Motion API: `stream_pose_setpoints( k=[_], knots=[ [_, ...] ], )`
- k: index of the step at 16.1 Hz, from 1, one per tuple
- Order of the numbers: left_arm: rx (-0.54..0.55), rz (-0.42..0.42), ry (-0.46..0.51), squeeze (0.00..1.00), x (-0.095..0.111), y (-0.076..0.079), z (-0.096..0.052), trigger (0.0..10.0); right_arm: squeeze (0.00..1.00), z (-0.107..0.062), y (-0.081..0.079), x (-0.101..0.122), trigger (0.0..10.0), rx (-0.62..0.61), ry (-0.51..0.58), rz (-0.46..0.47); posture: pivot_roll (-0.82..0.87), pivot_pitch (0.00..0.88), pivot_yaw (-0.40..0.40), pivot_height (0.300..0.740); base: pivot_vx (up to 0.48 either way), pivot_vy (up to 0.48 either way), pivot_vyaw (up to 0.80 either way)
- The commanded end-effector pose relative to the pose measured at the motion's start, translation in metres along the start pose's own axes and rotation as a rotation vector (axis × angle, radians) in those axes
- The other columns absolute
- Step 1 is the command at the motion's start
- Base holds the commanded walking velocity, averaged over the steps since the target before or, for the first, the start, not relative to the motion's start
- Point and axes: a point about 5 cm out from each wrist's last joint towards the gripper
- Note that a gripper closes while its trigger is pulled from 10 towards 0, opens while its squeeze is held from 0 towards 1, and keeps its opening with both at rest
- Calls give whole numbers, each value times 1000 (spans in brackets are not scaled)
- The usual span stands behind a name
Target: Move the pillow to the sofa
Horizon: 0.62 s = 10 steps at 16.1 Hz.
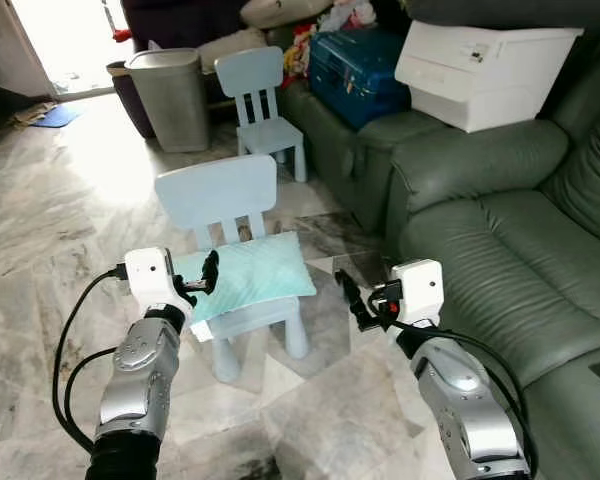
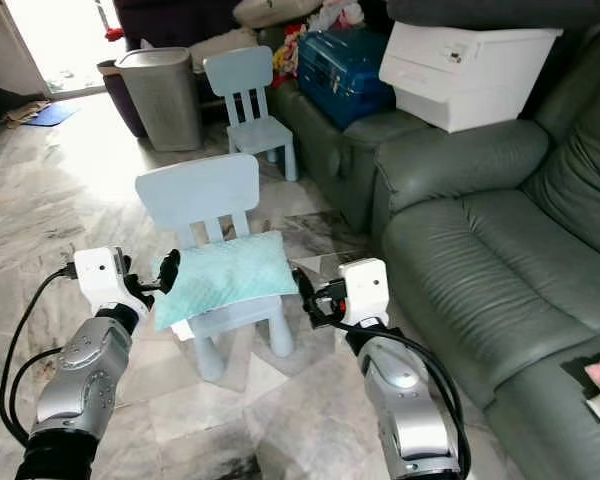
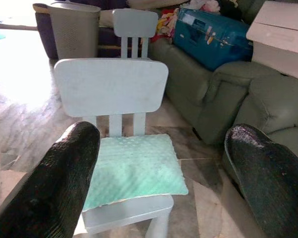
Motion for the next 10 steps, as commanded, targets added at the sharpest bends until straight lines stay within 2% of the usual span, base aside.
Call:
stream_pose_setpoints(
  k=[1, 3, 10],
  knots=[
    [-19, -20, 10, 0, 4, 1, 2, 10000, 0, 1, 0, 3, 10000, 1, 15, -7, -176, 0, 63, 740, 0, 0, 0],
    [-36, -42, 29, 0, 6, 1, 1, 10000, 0, 1, 0, 2, 10000, 3, 15, -10, -176, 0, 63, 740, 178, 0, 0],
    [-49, -61, 24, 0, 3, 2, -1, 10000, 0, 1, 0, 2, 10000, 13, 17, -21, -180, 0, 62, 740, 417, 0, 0]
  ],
)
Point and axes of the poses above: a point about 5 cm out from each wrist's last joint towards the gripper, its own z axis pointing out of the wrist towards the gripper, its own x axis along the axis of the wrist's last joint, y = z × x, and after that the axes turned 8 degrees about -z, right-handed
